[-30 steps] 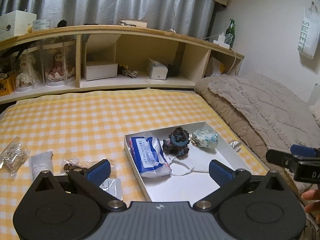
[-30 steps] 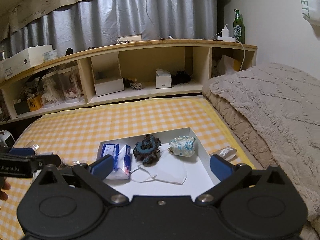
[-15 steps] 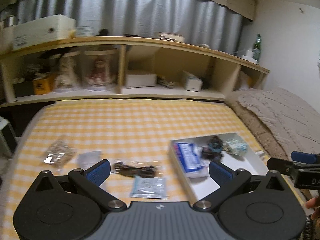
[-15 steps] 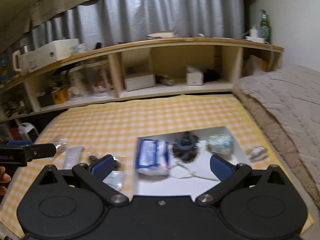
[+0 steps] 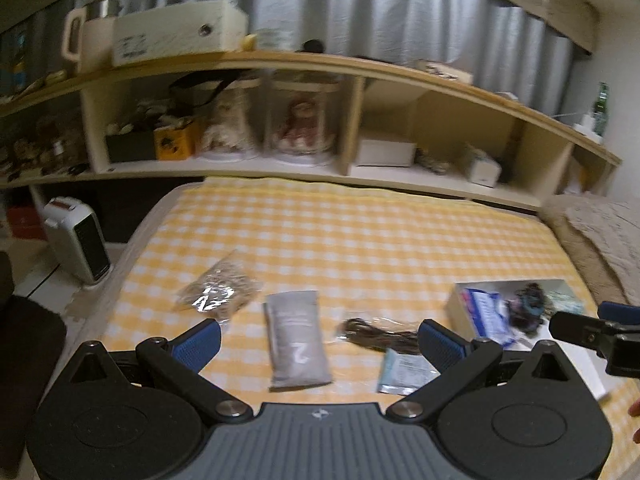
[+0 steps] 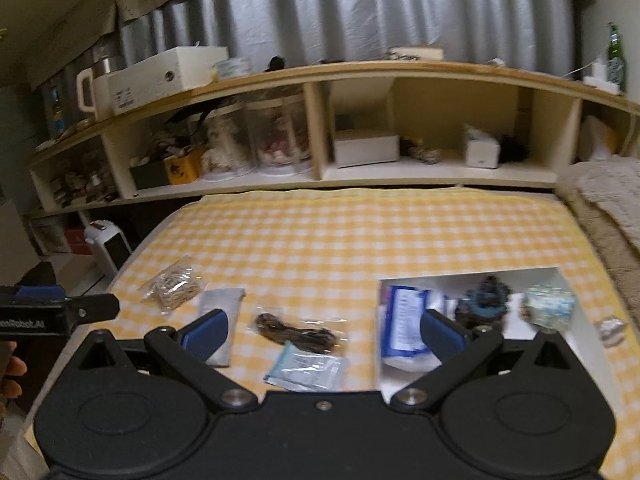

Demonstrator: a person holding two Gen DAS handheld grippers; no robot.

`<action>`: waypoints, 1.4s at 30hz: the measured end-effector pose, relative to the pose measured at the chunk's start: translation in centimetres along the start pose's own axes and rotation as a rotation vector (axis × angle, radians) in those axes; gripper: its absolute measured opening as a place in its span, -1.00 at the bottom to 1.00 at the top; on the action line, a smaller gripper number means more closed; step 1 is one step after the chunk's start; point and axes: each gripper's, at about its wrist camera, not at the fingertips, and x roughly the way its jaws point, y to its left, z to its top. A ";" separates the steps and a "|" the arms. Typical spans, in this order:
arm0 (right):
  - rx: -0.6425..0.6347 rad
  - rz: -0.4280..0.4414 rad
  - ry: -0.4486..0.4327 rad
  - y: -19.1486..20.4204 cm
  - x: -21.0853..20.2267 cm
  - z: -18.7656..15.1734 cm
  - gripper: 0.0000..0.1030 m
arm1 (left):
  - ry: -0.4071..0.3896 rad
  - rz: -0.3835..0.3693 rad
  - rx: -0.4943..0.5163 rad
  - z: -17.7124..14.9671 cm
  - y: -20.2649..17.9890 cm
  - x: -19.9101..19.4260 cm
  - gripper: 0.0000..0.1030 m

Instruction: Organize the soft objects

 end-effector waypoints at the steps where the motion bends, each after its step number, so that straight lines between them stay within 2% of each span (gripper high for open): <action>1: 0.002 0.006 0.005 0.3 0.8 0.1 1.00 | 0.003 0.010 -0.008 0.1 0.4 0.5 1.00; 10: 0.048 -0.023 0.122 0.9 9.7 -1.7 0.97 | 0.101 0.033 -0.113 0.4 1.7 8.9 1.00; 12: 0.073 -0.010 0.146 0.6 11.4 -2.2 0.61 | 0.120 0.026 -0.126 0.2 1.9 10.8 1.00; 13: 0.087 0.009 0.160 0.5 12.3 -2.4 0.52 | 0.123 0.023 -0.134 0.0 1.9 11.7 1.00; 16: 0.121 0.031 0.188 0.5 14.6 -3.0 0.39 | 0.148 0.028 -0.145 -0.4 2.2 14.5 1.00; 18: 0.131 0.048 0.203 0.8 16.1 -3.5 0.20 | 0.163 0.031 -0.152 -0.8 2.5 16.1 0.98; 21: 0.125 0.061 0.242 1.4 18.5 -4.3 0.02 | 0.172 0.023 -0.159 -1.3 2.7 18.1 0.98; 24: 0.076 0.044 0.264 2.0 20.3 -5.3 -0.12 | 0.173 0.034 -0.160 -1.7 2.7 19.9 0.97; 28: -0.005 0.032 0.282 2.6 22.0 -6.4 -0.14 | 0.169 0.075 -0.110 -2.2 2.1 22.1 0.95; 30: -0.086 0.030 0.273 3.1 22.3 -6.6 -0.14 | 0.161 0.100 -0.060 -2.4 1.7 23.0 0.82; 33: -0.172 0.052 0.299 3.5 22.9 -7.2 -0.14 | 0.186 0.107 -0.036 -2.9 1.8 24.4 0.59; 35: -0.244 0.092 0.292 3.8 22.7 -7.7 -0.13 | 0.225 0.104 -0.037 -3.3 2.1 25.2 0.53; 37: -0.284 0.155 0.304 4.0 22.4 -7.8 -0.14 | 0.249 0.110 0.004 -3.7 1.9 25.5 0.35; 39: -0.322 0.218 0.317 4.1 22.0 -8.0 -0.13 | 0.264 0.112 0.068 -3.8 1.4 25.3 0.28; 42: -0.392 0.305 0.327 4.5 21.0 -8.5 -0.13 | 0.300 0.084 0.070 -3.8 1.4 24.7 0.21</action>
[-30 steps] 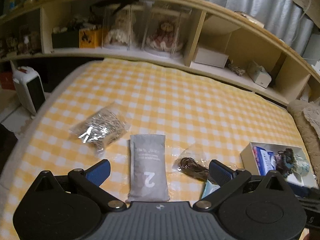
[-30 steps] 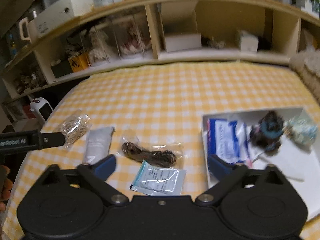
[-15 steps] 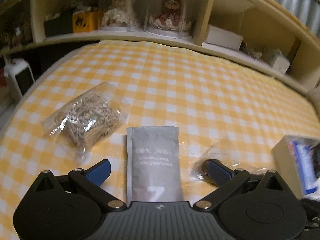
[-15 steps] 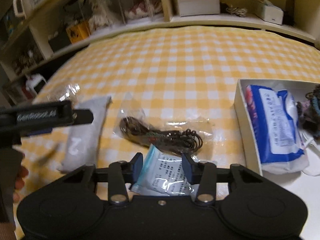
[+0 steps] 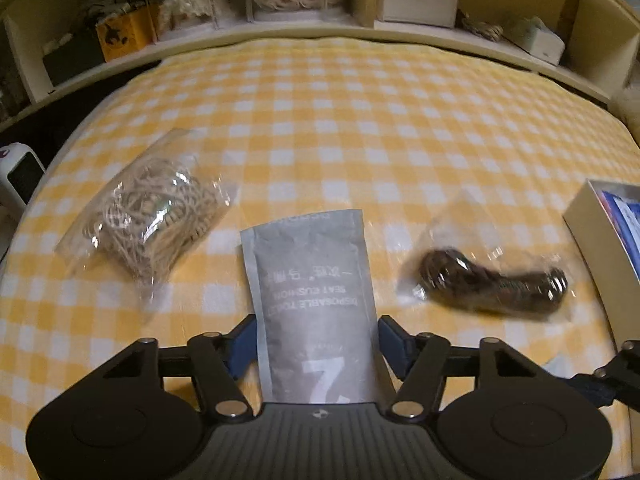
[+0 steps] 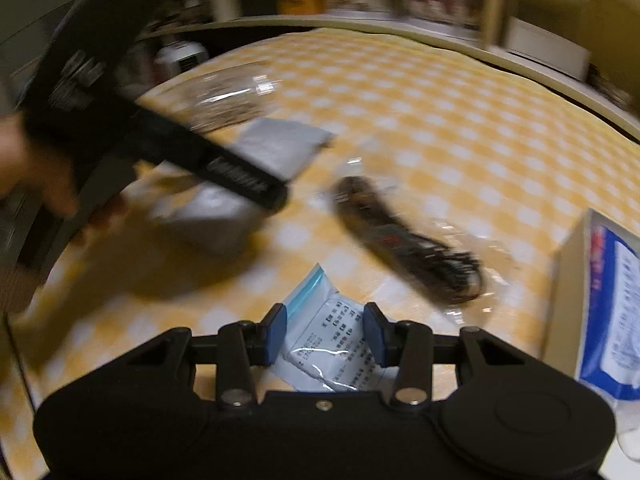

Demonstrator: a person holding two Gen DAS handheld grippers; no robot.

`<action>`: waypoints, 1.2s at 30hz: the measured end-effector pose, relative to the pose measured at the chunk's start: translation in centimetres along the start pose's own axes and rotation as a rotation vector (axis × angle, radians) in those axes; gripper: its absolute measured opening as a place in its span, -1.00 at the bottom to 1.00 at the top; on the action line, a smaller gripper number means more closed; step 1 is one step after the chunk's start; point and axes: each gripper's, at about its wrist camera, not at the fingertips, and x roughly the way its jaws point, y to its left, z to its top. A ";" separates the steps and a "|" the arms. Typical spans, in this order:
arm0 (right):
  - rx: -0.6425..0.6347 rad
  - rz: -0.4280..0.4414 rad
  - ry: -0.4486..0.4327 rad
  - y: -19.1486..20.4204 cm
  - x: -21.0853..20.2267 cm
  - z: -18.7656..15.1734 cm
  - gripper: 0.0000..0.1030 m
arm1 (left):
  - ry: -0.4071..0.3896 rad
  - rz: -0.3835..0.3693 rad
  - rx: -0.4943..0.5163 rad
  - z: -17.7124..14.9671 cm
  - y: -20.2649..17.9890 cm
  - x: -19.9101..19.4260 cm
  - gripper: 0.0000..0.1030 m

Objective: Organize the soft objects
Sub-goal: 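Grasp the grey cushion packet with the left gripper while the right gripper grasps the wipe packet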

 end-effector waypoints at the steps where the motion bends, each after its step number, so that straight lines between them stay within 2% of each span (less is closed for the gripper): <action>1: -0.022 0.024 -0.003 0.3 -0.3 -0.4 -0.14 | 0.010 -0.008 0.002 -0.1 0.0 -0.2 0.19; 6: -0.125 0.137 0.016 1.8 -1.7 -1.7 -0.20 | 0.061 -0.023 0.069 -1.7 -0.6 -1.7 0.16; 9: -0.082 0.146 0.013 1.6 -2.8 -2.0 -0.26 | 0.097 -0.042 0.106 -3.1 -1.2 -2.7 0.16; 10: -0.054 0.130 0.007 1.5 -3.2 -2.1 -0.22 | 0.108 -0.049 0.116 -3.4 -1.3 -3.0 0.16; 12: 0.024 0.089 -0.002 1.2 -4.1 -2.1 0.26 | 0.134 -0.062 0.132 -4.1 -1.4 -3.7 0.19; 14: 0.115 0.050 -0.010 0.7 -5.0 -2.3 0.49 | 0.145 -0.064 0.131 -4.7 -1.5 -4.4 0.20; 17: 0.240 0.049 0.009 0.5 -5.1 -2.7 0.65 | 0.155 -0.070 0.099 -4.9 -0.9 -4.8 0.24; 19: 0.292 0.045 0.028 0.5 -4.4 -2.9 0.70 | 0.165 -0.083 0.079 -5.0 -0.5 -5.1 0.31; 23: 0.311 -0.079 0.035 1.0 -3.2 -3.0 0.85 | 0.165 -0.065 0.089 -5.2 -0.3 -5.1 0.41; 28: 0.347 -0.057 0.043 0.8 -1.8 -2.8 0.94 | 0.166 -0.064 0.059 -5.2 -0.2 -5.1 0.58; 36: 0.319 -0.103 0.044 1.2 -0.5 -2.7 1.00 | 0.180 -0.040 0.051 -5.2 -0.2 -4.4 0.53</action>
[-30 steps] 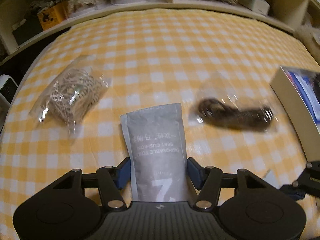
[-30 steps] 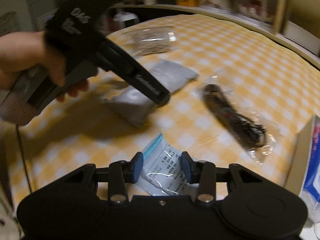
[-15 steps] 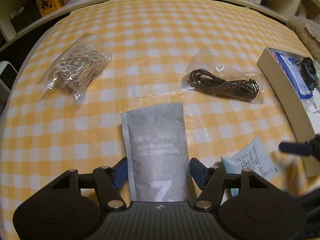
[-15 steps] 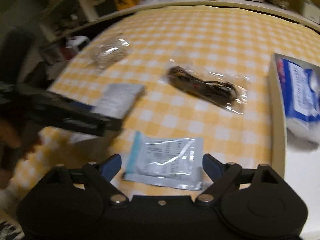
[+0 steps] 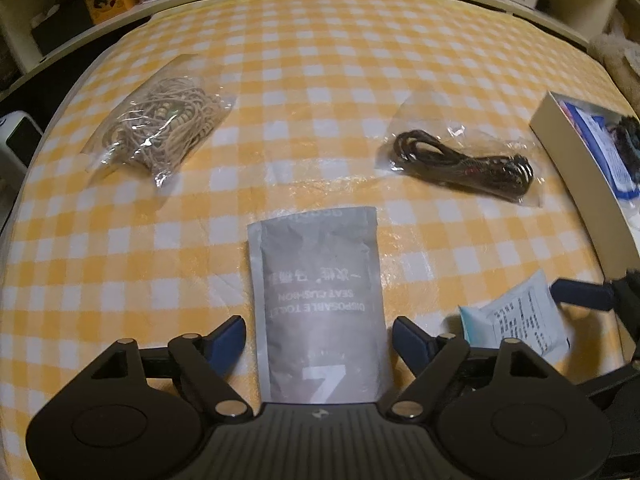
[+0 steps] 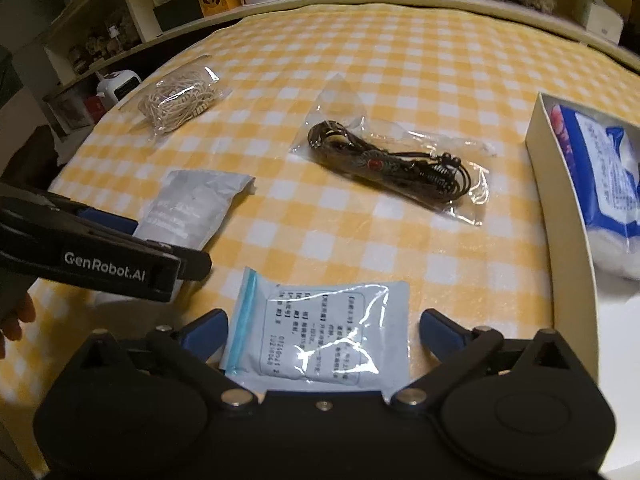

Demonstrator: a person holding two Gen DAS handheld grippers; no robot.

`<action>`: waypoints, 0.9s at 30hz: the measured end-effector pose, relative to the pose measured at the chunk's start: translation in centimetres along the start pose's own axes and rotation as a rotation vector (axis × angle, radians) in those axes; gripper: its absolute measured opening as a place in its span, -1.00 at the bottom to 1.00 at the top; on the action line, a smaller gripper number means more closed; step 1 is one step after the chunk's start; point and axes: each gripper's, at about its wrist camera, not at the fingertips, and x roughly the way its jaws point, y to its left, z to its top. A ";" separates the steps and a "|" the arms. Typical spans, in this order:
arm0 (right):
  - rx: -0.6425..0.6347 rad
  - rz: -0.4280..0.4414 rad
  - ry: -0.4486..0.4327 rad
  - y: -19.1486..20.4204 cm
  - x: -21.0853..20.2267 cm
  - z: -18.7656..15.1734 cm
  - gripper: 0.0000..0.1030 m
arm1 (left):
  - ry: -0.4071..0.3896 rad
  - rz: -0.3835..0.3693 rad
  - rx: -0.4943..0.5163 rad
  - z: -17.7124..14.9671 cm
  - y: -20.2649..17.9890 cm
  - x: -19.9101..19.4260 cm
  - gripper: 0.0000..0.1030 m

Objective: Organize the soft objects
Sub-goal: 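Grasp the grey cushion packet with the left gripper while the right gripper grasps the wipe packet, then carry the grey packet with the left gripper while the right gripper carries the wipe packet to the box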

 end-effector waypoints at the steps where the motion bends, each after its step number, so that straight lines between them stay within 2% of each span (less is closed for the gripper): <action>1: -0.006 -0.006 0.001 0.1 0.1 0.0 1.00 | 0.003 0.002 0.009 0.0 -0.1 0.1 0.47; 4: -0.009 -0.023 0.010 0.2 0.2 0.0 1.00 | 0.004 0.007 0.023 -0.2 -0.4 0.0 0.32; 13: -0.013 -0.018 0.041 0.4 0.0 0.0 1.00 | -0.001 0.020 0.004 -0.4 -0.8 -0.3 0.25; 16: -0.033 -0.021 0.040 0.4 0.1 -0.2 0.97 | -0.005 0.021 0.011 -0.4 -0.8 -0.2 0.12; 20: -0.008 -0.026 0.026 -0.3 -0.4 0.3 0.49 | -0.017 0.017 -0.020 -0.3 -0.3 -0.3 0.10; 24: -0.011 -0.004 0.018 -0.7 -0.7 0.5 0.41 | -0.048 0.033 -0.048 -0.3 0.1 -1.0 0.10; 27: -0.030 0.001 -0.023 -0.7 -1.5 0.8 0.41 | -0.083 0.025 -0.071 -0.2 0.2 -2.0 0.10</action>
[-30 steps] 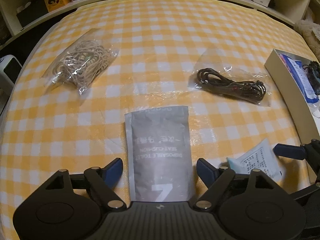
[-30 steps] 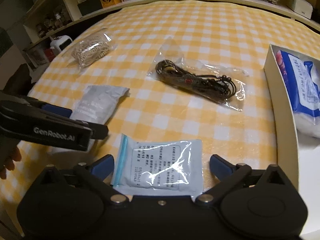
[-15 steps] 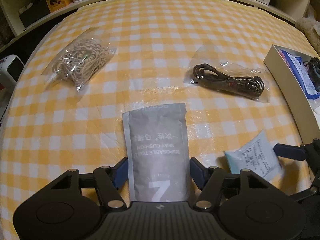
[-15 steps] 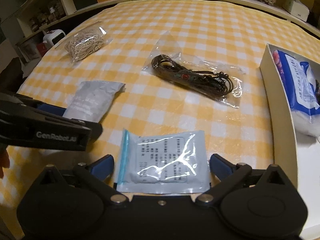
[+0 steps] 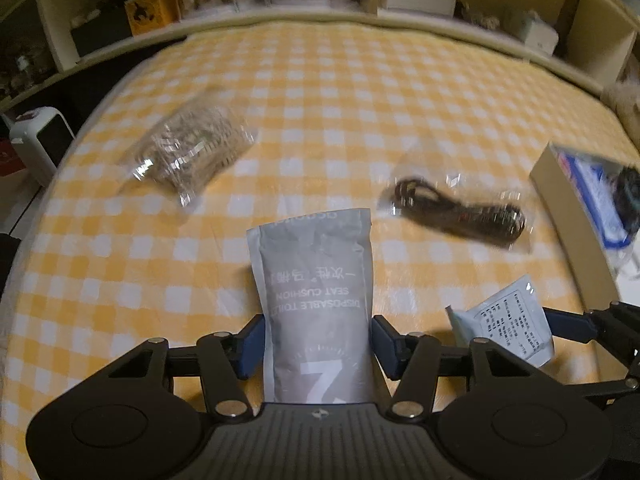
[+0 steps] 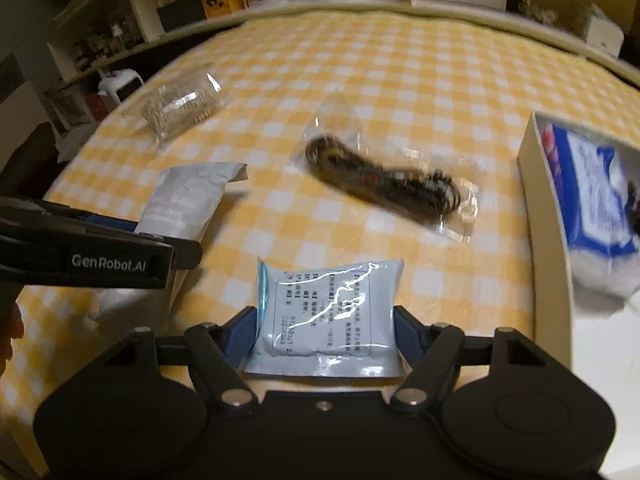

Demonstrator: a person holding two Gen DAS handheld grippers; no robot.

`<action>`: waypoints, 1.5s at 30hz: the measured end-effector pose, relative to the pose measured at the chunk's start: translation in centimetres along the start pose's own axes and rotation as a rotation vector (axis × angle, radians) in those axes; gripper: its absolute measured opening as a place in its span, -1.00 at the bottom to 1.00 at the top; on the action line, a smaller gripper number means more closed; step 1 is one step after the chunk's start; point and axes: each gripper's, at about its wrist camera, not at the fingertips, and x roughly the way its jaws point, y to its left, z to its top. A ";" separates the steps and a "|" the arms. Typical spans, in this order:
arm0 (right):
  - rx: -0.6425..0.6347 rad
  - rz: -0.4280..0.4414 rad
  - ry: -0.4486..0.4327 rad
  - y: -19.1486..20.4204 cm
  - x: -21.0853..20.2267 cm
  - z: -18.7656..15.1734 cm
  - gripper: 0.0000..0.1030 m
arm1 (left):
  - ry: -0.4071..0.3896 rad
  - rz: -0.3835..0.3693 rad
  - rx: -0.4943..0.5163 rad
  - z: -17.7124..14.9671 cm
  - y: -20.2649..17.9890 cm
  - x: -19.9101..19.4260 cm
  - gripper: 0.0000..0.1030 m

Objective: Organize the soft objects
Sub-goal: 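Carry the grey packet with the left gripper while the right gripper carries the wipe packet to the box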

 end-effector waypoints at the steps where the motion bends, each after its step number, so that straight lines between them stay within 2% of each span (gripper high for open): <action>1: -0.001 -0.002 -0.017 0.0 -0.4 0.2 0.41 | -0.016 -0.001 -0.008 0.1 0.1 -0.4 0.10; 9: 0.014 -0.019 -0.148 -1.5 -4.4 2.1 0.41 | -0.136 -0.028 -0.072 0.9 0.3 -3.9 0.10; 16: 0.053 -0.029 -0.214 -3.3 -8.6 2.8 0.41 | -0.234 -0.093 -0.106 1.6 -0.5 -7.2 0.10; 23: 0.104 -0.062 -0.267 -5.9 -12.7 2.2 0.42 | -0.288 -0.187 -0.131 1.7 -2.7 -9.3 0.10; 35: 0.207 -0.156 -0.297 -12.6 -17.1 0.1 0.42 | -0.290 -0.330 -0.071 2.4 -9.5 -10.1 0.10; 45: 0.250 -0.220 -0.303 -20.2 -20.5 -2.2 0.42 | -0.246 -0.451 -0.024 3.6 -18.5 -8.5 0.10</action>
